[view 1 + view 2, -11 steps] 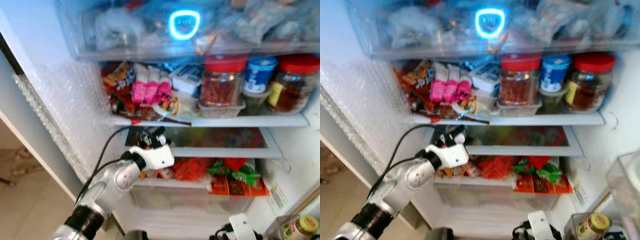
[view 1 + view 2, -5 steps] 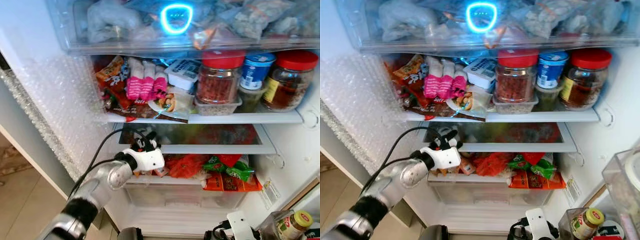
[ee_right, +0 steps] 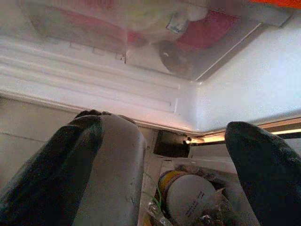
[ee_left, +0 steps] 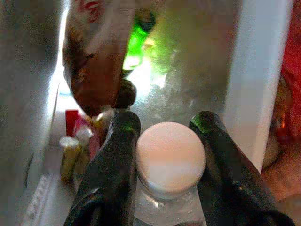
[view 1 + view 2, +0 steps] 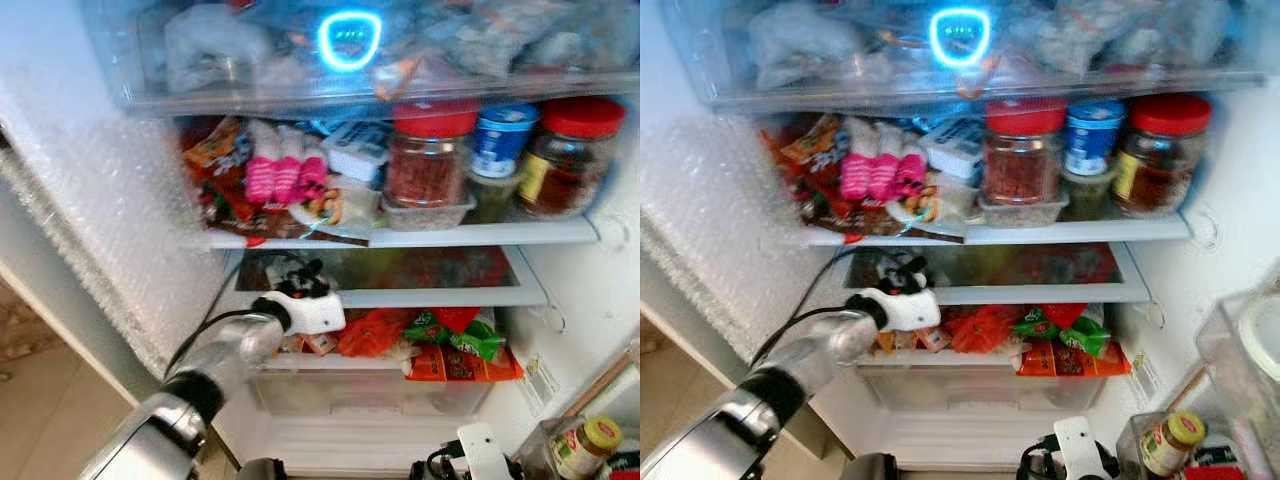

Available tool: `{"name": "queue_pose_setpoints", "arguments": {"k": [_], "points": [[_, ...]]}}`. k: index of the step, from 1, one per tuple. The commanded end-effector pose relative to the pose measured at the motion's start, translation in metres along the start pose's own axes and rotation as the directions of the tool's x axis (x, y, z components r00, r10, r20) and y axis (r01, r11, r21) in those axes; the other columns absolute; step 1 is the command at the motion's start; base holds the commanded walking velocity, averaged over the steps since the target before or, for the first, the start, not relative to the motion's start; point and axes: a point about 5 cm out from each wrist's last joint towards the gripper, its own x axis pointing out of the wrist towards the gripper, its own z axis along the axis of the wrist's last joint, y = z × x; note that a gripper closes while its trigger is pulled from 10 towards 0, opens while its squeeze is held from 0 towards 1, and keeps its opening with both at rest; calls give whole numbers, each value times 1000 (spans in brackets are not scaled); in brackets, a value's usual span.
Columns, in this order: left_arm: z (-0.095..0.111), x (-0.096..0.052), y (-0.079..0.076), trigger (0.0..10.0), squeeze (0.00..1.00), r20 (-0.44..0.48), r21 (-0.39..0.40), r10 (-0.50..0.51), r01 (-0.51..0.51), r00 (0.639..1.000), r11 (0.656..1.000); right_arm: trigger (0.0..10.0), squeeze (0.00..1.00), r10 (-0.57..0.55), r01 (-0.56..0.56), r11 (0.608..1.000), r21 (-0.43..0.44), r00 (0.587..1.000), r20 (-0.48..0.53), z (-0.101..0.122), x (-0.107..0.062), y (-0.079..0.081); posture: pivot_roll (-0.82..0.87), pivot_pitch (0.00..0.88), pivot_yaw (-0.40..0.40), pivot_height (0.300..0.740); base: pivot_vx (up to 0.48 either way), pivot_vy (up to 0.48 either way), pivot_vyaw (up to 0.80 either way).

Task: Restocking fridge

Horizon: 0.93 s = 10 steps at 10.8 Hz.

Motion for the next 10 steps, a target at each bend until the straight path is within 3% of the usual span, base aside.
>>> {"name": "queue_pose_setpoints", "arguments": {"k": [1, 3, 5, 7, 8, 10], "points": [[-10, -3, -16, 10000, 0, -68, 58, -89, 93, 994, 994, 10000, 0, 40, -36, 999, 24, 978, -205, -57, -18, 17, -43, 20, 115, 591, 0, 0, 0], [-18, -6, -23, 10000, 0, -118, 75, -141, 150, 983, 986, 10000, 0, 35, -28, 999, 37, 978, -205, -61, -20, 20, -52, 37, 128, 591, 0, 0, 0], [-29, -2, -7, 10000, 0, -197, 120, -47, 72, 979, 990, 10000, 0, 34, -26, 999, 42, 977, -210, -65, -22, 21, -54, 47, 128, 591, 0, 0, 0], [-35, -2, 2, 10000, 0, -229, 82, -29, 49, 973, 995, 10000, 0, 30, -21, 999, 43, 977, -212, -66, -22, 21, -56, 55, 131, 591, 0, 0, 0], [-36, -1, 5, 10000, 1000, -229, 73, -21, 39, 973, 997, 10000, 0, 28, -19, 999, 45, 977, -211, -66, -23, 21, -56, 55, 131, 591, 0, 0, 0], [-36, 2, 14, 10000, 1000, -227, 65, 19, -4, 974, 998, 10000, 0, 30, -22, 999, 42, 978, -209, -65, -22, 21, -52, 54, 130, 591, 0, 0, 0]]}}
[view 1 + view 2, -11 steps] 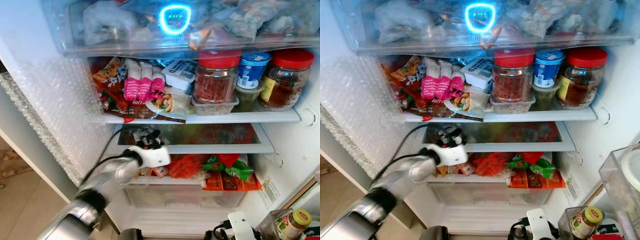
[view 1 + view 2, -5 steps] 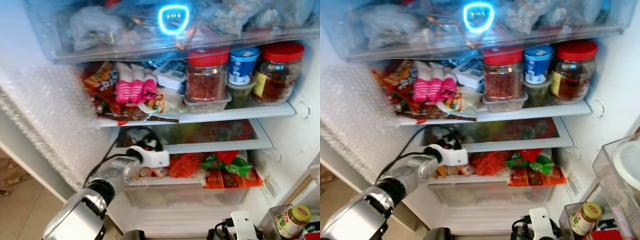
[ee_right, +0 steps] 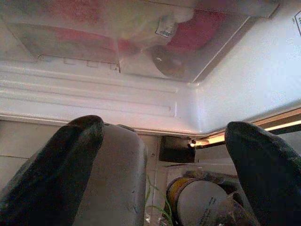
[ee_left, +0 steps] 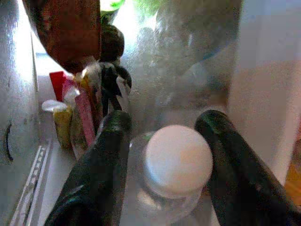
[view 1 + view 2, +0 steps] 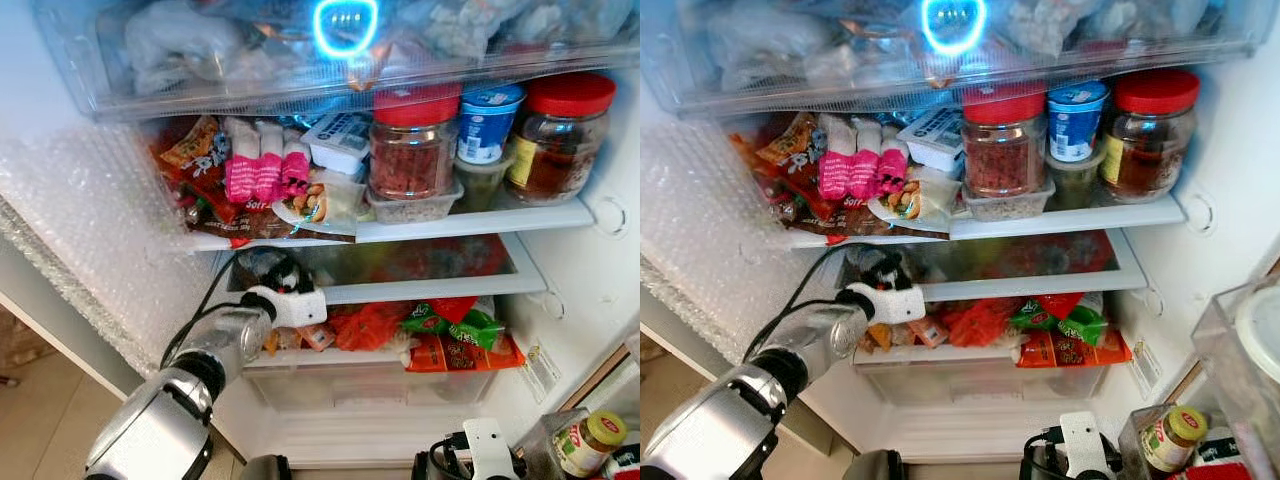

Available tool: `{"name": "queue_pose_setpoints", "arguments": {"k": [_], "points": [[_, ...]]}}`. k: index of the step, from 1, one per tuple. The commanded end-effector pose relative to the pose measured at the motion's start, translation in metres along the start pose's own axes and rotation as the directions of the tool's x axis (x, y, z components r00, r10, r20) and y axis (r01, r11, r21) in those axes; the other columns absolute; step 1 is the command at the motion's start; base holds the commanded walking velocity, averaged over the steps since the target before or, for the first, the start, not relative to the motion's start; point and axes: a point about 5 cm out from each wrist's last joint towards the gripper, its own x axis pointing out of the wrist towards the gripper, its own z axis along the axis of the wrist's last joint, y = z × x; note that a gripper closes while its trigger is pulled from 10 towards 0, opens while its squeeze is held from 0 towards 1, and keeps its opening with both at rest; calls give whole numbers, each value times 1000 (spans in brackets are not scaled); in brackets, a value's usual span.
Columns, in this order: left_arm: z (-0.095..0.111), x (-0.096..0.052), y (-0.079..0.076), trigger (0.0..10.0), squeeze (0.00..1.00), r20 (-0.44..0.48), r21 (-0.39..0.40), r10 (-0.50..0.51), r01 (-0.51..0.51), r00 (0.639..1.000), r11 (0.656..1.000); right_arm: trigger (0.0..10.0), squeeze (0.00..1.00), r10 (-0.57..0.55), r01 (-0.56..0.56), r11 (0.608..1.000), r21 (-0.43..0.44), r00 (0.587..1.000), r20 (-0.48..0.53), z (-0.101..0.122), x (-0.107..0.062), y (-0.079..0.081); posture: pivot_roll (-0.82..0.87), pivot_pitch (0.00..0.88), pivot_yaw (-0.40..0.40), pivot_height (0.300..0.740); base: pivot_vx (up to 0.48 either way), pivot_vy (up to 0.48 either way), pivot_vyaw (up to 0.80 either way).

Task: Restocking fridge

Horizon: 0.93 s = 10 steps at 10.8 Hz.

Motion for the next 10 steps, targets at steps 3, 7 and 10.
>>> {"name": "queue_pose_setpoints", "arguments": {"k": [3, 7, 10], "points": [[-2, 3, 15, 10000, 1000, 1, -27, 56, -56, 998, 998, 10000, 0, 59, -67, 998, -19, 960, -274, -70, -27, 17, -42, 45, 128, 591, 0, 0, 0], [6, 7, 34, 10000, 1000, 48, -82, 115, -111, 992, 990, 10000, 0, 63, -72, 997, -24, 960, -271, -68, -25, 16, -29, 27, 120, 591, 0, 0, 0], [11, 1, 25, 10000, 0, 120, -348, 107, -60, 987, 936, 10000, 0, 61, -71, 997, -28, 962, -266, -65, -24, 16, -34, 9, 116, 591, 0, 0, 0]]}}
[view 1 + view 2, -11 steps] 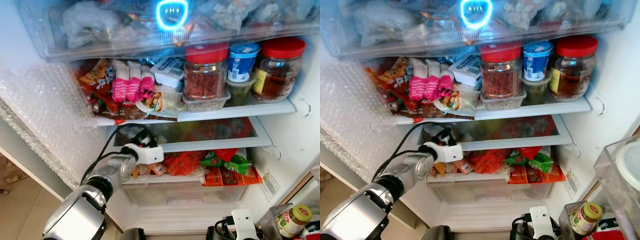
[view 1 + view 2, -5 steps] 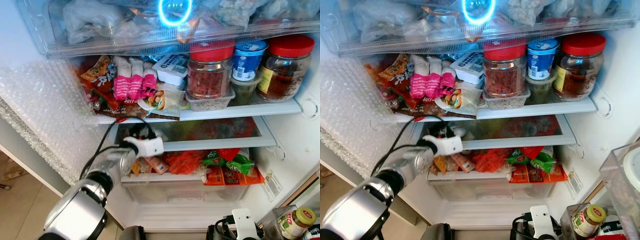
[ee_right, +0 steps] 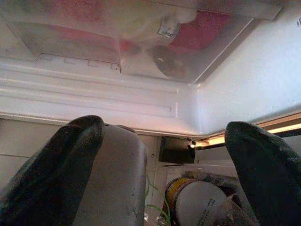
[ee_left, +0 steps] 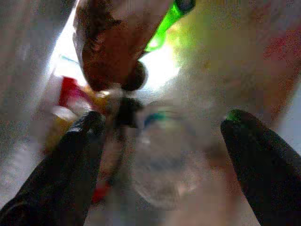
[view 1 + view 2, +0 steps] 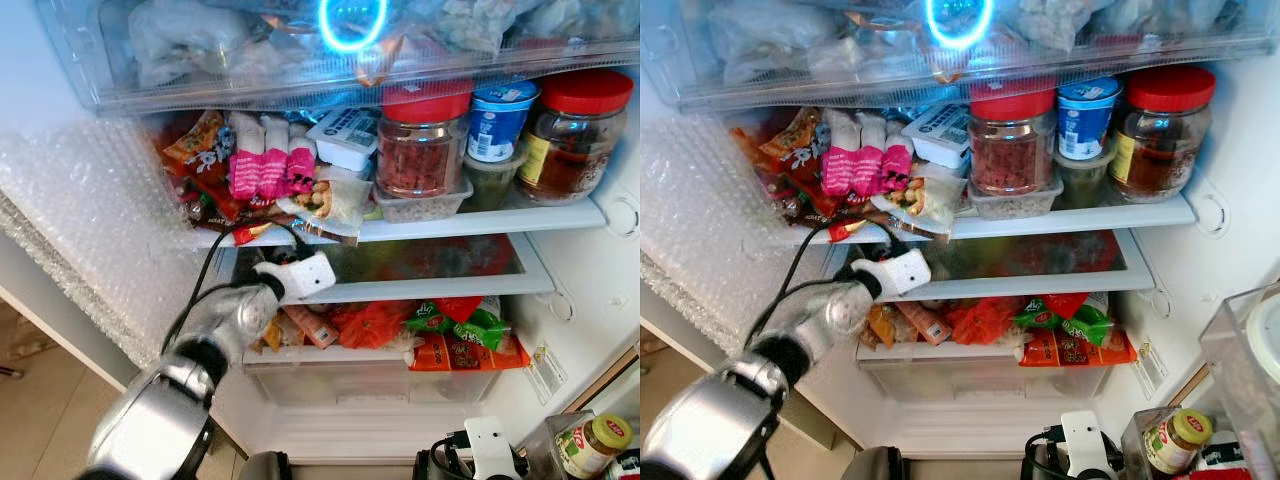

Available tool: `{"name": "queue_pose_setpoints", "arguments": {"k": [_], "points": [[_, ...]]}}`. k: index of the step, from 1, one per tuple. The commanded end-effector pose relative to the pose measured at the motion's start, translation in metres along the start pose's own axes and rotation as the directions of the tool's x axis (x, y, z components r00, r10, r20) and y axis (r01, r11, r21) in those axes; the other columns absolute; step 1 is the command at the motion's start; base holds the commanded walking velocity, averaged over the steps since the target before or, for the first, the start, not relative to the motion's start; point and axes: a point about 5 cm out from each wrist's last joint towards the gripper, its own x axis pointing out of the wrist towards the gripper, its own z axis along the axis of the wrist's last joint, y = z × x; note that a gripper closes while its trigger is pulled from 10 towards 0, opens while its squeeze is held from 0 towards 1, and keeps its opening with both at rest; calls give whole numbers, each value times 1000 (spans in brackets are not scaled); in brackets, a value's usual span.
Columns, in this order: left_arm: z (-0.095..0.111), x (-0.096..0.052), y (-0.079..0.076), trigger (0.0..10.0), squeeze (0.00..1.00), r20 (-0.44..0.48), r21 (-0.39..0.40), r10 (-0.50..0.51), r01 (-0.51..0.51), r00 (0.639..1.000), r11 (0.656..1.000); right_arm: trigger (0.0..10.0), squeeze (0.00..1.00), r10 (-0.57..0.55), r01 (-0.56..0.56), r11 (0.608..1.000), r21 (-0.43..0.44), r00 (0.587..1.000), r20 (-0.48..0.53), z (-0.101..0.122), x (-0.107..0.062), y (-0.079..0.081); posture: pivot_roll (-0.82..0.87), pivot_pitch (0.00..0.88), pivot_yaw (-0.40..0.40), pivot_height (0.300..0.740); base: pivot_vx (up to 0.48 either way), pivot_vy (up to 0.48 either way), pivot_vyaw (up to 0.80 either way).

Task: Restocking fridge

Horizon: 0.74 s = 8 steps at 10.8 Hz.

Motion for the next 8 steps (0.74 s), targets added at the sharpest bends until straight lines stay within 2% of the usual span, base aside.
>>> {"name": "queue_pose_setpoints", "arguments": {"k": [1, 2, 3, 4, 5, 6, 7, 8], "points": [[-8, -8, -7, 10000, 0, -10, -89, -18, 17, 1000, 996, 10000, 0, 66, -76, 997, -30, 961, -268, -64, -23, 17, -29, 0, 111, 591, 0, 0, 0], [-11, -20, -23, 10000, 0, 21, -228, -31, 35, 999, 973, 10000, 0, 66, -79, 996, -37, 962, -265, -62, -22, 16, -26, 0, 107, 591, 0, 0, 0], [-9, -27, -33, 10000, 0, 50, -286, -52, 64, 997, 956, 10000, 0, 65, -79, 996, -42, 963, -263, -61, -21, 15, -21, 0, 102, 591, 0, 0, 0], [-6, -31, -40, 10000, 0, 72, -300, -78, 96, 994, 949, 10000, 0, 66, -81, 996, -47, 963, -262, -59, -20, 14, -19, 0, 99, 591, 0, 0, 0], [-4, -32, -43, 10000, 0, 84, -341, -79, 103, 993, 934, 10000, 0, 65, -81, 995, -50, 963, -260, -58, -20, 14, -17, 0, 95, 591, 0, 0, 0], [-6, -33, -39, 10000, 0, 64, -386, -57, 77, 996, 919, 10000, 0, 64, -81, 995, -54, 964, -257, -56, -19, 13, -18, 0, 90, 591, 0, 0, 0], [-9, -33, -33, 10000, 0, 47, -443, -21, 40, 999, 896, 10000, 0, 62, -79, 995, -55, 965, -256, -55, -18, 13, -20, 0, 89, 591, 0, 0, 0], [-9, -34, -29, 10000, 0, 38, -517, 7, 13, 999, 856, 10000, 0, 58, -74, 996, -54, 965, -255, -54, -18, 12, -22, 0, 88, 591, 0, 0, 0]]}}
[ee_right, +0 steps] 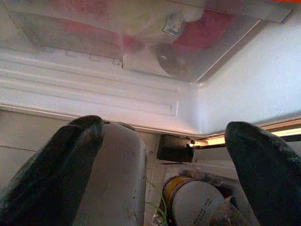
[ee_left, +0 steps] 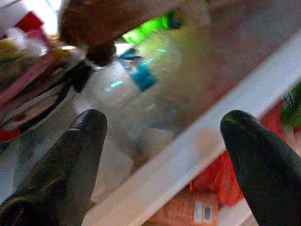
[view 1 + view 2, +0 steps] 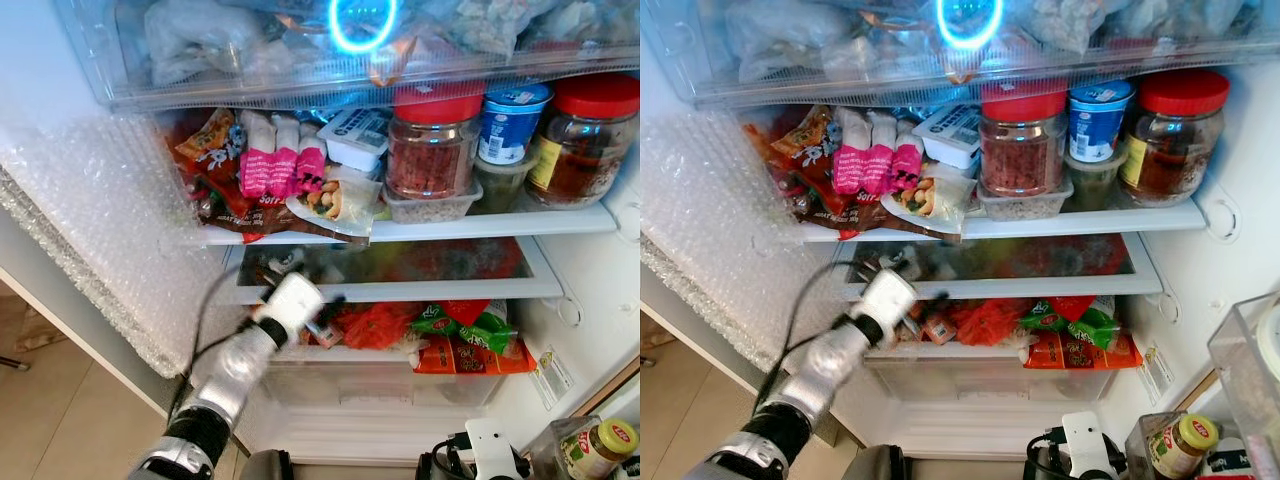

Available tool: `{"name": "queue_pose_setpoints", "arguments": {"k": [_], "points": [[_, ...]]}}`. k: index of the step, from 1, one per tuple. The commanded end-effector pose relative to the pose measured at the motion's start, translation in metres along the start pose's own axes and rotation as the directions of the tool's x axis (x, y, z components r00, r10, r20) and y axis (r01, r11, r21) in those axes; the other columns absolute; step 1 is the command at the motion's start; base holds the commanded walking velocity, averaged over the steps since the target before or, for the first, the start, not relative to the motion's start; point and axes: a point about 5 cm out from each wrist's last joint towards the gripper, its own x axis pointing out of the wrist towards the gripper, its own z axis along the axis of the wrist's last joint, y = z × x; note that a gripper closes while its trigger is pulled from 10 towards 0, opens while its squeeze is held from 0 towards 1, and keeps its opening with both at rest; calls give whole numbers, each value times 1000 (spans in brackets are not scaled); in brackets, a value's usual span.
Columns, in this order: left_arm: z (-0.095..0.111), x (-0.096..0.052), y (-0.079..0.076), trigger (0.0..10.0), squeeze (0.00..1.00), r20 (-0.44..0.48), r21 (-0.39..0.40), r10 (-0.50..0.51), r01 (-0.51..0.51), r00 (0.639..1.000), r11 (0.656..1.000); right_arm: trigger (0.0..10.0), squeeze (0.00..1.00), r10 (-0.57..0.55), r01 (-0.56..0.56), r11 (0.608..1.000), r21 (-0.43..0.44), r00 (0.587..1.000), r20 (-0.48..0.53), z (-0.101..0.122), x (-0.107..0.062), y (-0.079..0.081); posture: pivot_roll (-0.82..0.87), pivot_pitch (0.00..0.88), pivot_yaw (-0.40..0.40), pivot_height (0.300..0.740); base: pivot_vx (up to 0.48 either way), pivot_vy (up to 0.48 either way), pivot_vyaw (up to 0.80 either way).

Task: Restocking fridge

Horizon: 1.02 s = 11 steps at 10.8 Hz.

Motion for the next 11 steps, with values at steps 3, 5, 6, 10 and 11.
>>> {"name": "queue_pose_setpoints", "arguments": {"k": [3, 5, 6, 10, 11], "points": [[-5, -22, 8, 10000, 0, -5, -154, 179, -178, 984, 972, 10000, 0, 56, -67, 997, -37, 971, -232, -53, -16, 13, -21, 0, 75, 591, 0, 0, 0], [-1, -38, 2, 10000, 0, -2, -188, 239, -235, 971, 954, 10000, 0, 54, -67, 997, -46, 971, -232, -52, -16, 10, -13, 0, 63, 591, 0, 0, 0], [1, -47, -3, 10000, 0, -3, -159, 245, -243, 969, 957, 10000, 0, 53, -66, 997, -49, 971, -231, -51, -15, 9, -12, 0, 59, 591, 0, 0, 0], [7, -50, 2, 10000, 0, -33, -134, 290, -292, 956, 947, 10000, 0, 60, -75, 996, -54, 971, -230, -49, -14, 9, -1, 0, 53, 591, -200, 0, 0], [9, -50, 1, 10000, 0, -38, -130, 292, -294, 956, 947, 10000, 0, 61, -75, 996, -54, 971, -230, -49, -14, 9, -6, 0, 47, 591, -270, 0, 0]]}}
